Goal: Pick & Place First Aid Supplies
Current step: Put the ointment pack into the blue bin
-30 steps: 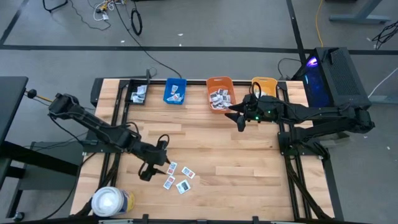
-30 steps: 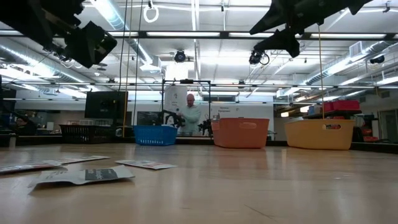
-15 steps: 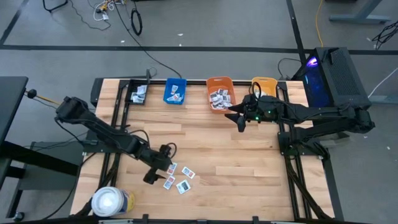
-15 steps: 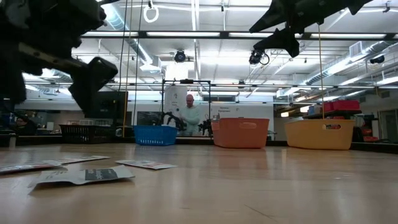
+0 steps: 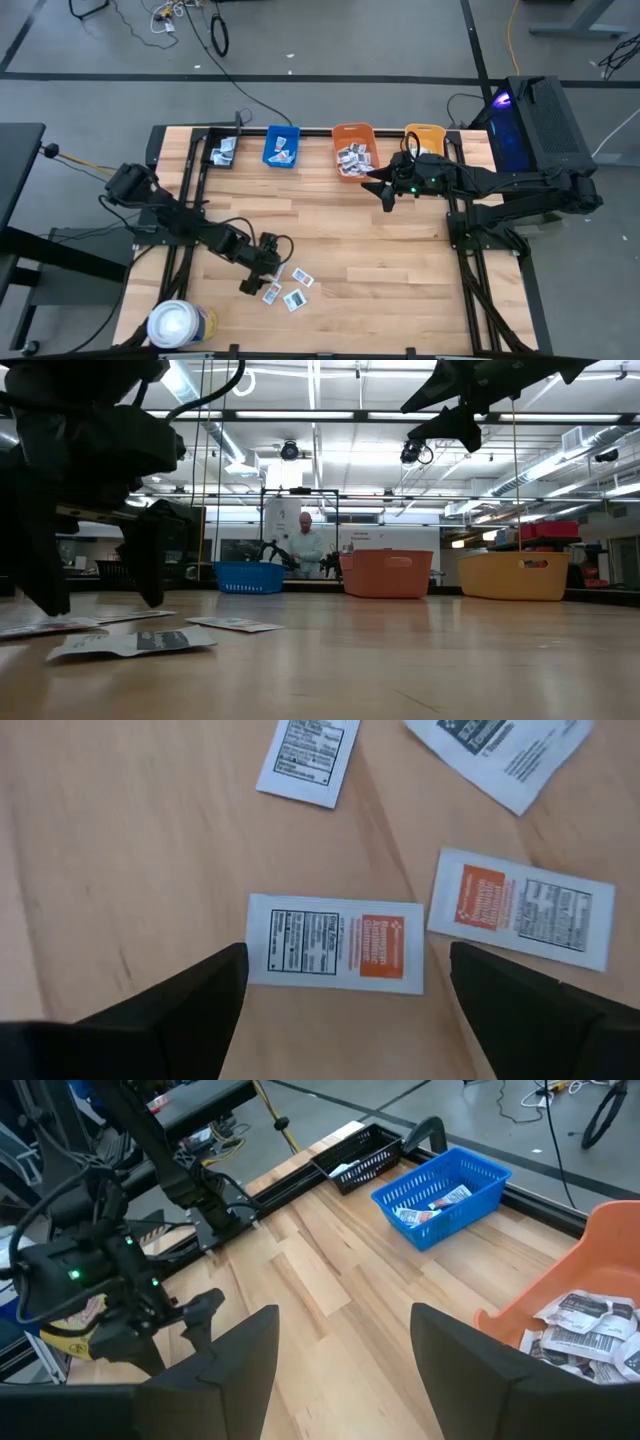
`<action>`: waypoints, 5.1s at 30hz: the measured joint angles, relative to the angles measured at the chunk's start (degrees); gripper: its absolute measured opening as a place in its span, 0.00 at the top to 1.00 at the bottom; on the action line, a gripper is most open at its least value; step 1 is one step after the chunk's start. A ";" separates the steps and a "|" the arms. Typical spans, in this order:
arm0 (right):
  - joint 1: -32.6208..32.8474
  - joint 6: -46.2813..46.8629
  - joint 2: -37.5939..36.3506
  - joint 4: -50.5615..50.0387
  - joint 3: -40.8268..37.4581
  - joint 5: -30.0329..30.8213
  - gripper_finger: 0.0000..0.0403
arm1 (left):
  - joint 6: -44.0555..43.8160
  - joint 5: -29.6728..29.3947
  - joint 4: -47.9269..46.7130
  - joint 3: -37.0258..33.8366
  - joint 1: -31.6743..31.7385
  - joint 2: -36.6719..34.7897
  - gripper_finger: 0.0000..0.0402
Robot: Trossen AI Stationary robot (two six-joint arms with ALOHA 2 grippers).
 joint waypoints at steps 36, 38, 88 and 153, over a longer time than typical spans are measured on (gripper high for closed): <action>0.02 -0.02 0.00 -0.07 0.00 -0.01 0.43 | -0.24 0.23 0.96 0.07 0.00 1.44 0.49; 0.00 -0.03 0.00 -0.07 0.00 -0.01 0.43 | -0.23 0.17 1.00 0.07 0.00 1.44 0.51; 0.02 -0.68 0.00 -0.07 0.00 -1.56 0.43 | -0.05 2.97 0.49 3.93 -1.13 1.47 0.74; 0.02 -2.99 0.00 -0.09 0.04 -5.96 0.43 | -27.03 29.37 5.68 -2.73 11.37 1.55 0.67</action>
